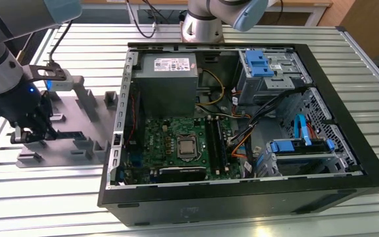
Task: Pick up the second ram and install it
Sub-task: 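Pick up the second ram and move it above second insertion slot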
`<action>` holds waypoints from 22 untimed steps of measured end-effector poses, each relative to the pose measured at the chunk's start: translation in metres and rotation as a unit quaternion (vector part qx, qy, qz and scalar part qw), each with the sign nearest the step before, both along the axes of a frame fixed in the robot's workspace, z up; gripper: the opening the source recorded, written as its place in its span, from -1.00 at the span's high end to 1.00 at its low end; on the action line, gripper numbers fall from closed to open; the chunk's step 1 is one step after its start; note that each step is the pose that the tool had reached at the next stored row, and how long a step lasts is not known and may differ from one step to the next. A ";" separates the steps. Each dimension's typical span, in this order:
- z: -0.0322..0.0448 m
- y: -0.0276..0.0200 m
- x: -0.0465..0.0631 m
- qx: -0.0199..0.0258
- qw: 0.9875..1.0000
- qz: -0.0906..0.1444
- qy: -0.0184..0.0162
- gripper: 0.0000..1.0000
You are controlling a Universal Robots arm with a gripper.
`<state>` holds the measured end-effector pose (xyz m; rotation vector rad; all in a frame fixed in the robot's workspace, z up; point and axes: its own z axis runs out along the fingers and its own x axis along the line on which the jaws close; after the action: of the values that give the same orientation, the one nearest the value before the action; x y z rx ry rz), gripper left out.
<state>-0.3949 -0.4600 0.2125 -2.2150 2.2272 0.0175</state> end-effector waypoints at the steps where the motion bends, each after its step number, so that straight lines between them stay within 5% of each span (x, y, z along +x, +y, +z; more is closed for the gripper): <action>1: 0.0004 0.0000 0.000 0.000 1.000 0.000 0.000 0.72; 22: 0.0055 0.0000 0.000 0.000 1.000 0.000 0.000 0.72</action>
<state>-0.3949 -0.4600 0.2180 -2.2150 2.2274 0.0175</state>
